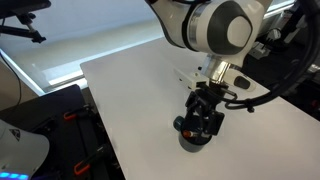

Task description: Remove the marker from the mug

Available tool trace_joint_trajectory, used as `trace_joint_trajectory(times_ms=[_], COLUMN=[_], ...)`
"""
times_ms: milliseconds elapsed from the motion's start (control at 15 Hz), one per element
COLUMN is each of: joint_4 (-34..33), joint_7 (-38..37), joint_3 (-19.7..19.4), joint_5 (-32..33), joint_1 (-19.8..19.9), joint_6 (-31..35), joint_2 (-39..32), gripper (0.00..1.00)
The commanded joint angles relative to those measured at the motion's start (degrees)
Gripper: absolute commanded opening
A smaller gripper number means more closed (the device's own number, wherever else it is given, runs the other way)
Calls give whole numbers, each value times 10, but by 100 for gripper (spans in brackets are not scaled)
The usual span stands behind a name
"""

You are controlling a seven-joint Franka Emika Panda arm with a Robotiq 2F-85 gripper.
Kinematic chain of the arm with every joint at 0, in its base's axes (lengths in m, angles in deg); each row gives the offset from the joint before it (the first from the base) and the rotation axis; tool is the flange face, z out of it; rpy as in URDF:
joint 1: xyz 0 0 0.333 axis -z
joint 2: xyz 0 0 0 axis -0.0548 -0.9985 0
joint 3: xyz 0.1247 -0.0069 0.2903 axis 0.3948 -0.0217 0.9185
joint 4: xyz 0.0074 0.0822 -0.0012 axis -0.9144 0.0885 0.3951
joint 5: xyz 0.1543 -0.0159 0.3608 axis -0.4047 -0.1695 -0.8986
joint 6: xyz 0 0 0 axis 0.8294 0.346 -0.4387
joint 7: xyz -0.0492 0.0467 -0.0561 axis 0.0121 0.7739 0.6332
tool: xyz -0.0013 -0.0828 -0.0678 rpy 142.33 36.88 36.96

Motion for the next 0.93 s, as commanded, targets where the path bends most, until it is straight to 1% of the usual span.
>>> trace_joint_trajectory(times_ms=[0,333,400,600,667,800,867], joint_4=[-4,-7,-7,-6,-6,-5,-5], joint_7=[3,3,3,7,8,9,9], joint_3=[-8,-9,-9,-8,-8,-8,-8], joint_5=[-4,-4,-4,-7,-7,-7,-8], joint_1=[-7,-7,-7,-5,-5,-5,-5], joint_6=[-1,-1,-1,-1,-1,-1,-1], joint_2=[-5,-7,-7,-5,-5,-5,-5], gripper=[100,100,82,58,49,34,27])
